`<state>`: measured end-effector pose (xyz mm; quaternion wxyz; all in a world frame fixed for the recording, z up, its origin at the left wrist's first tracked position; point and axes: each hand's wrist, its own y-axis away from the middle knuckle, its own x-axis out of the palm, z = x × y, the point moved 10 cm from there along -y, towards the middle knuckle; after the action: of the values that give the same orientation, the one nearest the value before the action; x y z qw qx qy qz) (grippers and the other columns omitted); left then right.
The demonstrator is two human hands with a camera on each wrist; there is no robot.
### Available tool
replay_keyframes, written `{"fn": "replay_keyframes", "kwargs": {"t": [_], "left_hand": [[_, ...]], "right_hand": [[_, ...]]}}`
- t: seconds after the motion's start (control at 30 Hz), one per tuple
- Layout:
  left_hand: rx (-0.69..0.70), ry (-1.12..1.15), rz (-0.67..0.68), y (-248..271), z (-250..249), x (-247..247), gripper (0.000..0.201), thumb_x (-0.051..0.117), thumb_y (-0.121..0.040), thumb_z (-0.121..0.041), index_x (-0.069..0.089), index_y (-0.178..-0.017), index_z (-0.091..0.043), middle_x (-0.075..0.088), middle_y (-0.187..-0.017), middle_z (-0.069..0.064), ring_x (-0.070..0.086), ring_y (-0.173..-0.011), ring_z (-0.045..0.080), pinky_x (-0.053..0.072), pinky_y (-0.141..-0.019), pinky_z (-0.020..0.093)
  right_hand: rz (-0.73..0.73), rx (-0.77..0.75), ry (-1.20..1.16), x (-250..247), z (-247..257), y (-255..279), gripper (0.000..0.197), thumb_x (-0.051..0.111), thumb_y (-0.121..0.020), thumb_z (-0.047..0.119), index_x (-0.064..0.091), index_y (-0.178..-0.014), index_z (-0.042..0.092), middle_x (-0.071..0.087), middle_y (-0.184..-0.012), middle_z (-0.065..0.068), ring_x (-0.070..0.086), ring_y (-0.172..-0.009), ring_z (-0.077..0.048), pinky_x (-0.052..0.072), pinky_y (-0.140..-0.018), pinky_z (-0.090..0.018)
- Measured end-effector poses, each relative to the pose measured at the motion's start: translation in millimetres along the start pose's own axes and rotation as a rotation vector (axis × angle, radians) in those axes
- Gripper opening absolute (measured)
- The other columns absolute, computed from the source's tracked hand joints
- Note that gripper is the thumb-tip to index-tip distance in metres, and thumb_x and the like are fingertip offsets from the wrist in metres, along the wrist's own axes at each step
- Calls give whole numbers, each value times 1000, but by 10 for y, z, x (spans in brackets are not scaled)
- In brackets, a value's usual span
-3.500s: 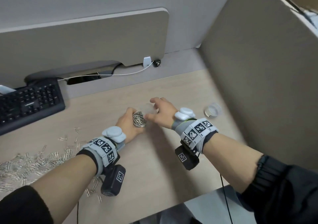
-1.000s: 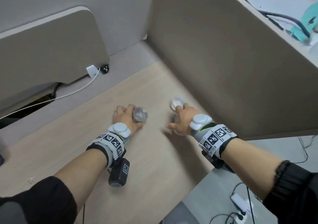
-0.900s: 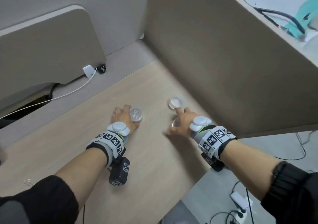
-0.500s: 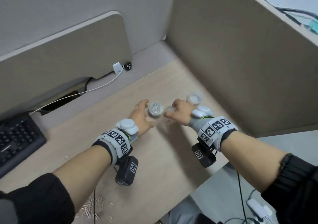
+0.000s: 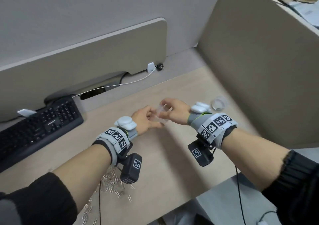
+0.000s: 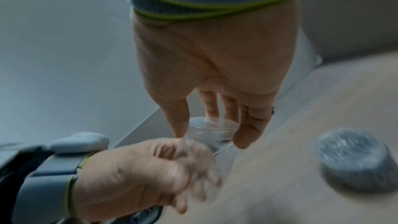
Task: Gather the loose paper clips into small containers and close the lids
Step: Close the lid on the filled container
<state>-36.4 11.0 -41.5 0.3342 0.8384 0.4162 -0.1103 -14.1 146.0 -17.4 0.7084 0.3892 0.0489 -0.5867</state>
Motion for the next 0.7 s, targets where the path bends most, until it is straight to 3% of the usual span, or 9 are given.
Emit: {"fn": "replay_keyframes", "kwargs": {"t": [0.07, 0.13, 0.23, 0.3, 0.37, 0.47, 0.6, 0.7], "left_hand": [[-49, -42, -4, 26, 224, -78, 63, 83, -40, -55, 59, -91, -29, 66, -85, -8, 58, -72, 12, 49, -73, 33], [-95, -87, -35, 99, 441, -184, 60, 87, -49, -47, 57, -97, -27, 66, -100, -3, 60, -83, 17, 48, -74, 29], [-140, -113, -98, 160, 645, -300, 57, 86, -67, -22, 50, -110, -20, 62, -110, 1, 60, -91, 19, 44, -65, 23], [-144, -105, -135, 170, 684, -335, 60, 83, -68, -21, 46, -114, -19, 61, -113, 2, 61, -92, 21, 48, -69, 27], [-140, -88, -168, 200, 687, -350, 66, 84, -64, -28, 44, -116, -21, 61, -113, 1, 62, -92, 22, 51, -73, 32], [-136, -42, -233, 281, 738, -387, 65, 86, -64, -37, 48, -116, -27, 64, -109, -4, 64, -93, 20, 53, -79, 35], [-147, -35, -369, 434, 933, -562, 59, 84, -68, -43, 56, -118, -28, 58, -106, -5, 57, -83, 10, 42, -66, 22], [-159, -48, -426, 551, 1076, -675, 59, 83, -70, -42, 56, -120, -25, 51, -109, -4, 55, -86, 13, 42, -71, 27]], "right_hand": [[-15, -70, 60, -54, 97, 1, 48, 71, -82, 34, 53, -126, 26, 59, -116, 7, 54, -83, -13, 40, -78, -24], [-74, -89, 79, -174, 105, -11, 50, 70, -84, 23, 50, -131, 23, 55, -122, 4, 51, -87, -13, 35, -80, -20], [-91, 0, 281, -114, -168, -58, 54, 69, -82, 34, 48, -131, 22, 53, -125, -4, 55, -103, -25, 40, -87, -26], [-7, 59, 491, 133, -411, -90, 59, 66, -80, 46, 45, -130, 23, 50, -126, -8, 55, -110, -33, 47, -94, -39], [62, 75, 599, 361, -548, -110, 63, 64, -79, 52, 44, -129, 19, 47, -130, -11, 55, -109, -36, 49, -93, -45], [91, 65, 621, 594, -624, -204, 60, 65, -86, 42, 45, -132, 10, 47, -133, -16, 52, -117, -36, 45, -96, -43], [77, 52, 827, 731, -665, -311, 49, 55, -90, 43, 46, -125, 11, 46, -123, -7, 59, -105, -32, 45, -74, -38], [98, 53, 872, 750, -693, -335, 58, 60, -87, 47, 42, -128, 11, 43, -125, -8, 60, -105, -33, 48, -74, -38]]}}
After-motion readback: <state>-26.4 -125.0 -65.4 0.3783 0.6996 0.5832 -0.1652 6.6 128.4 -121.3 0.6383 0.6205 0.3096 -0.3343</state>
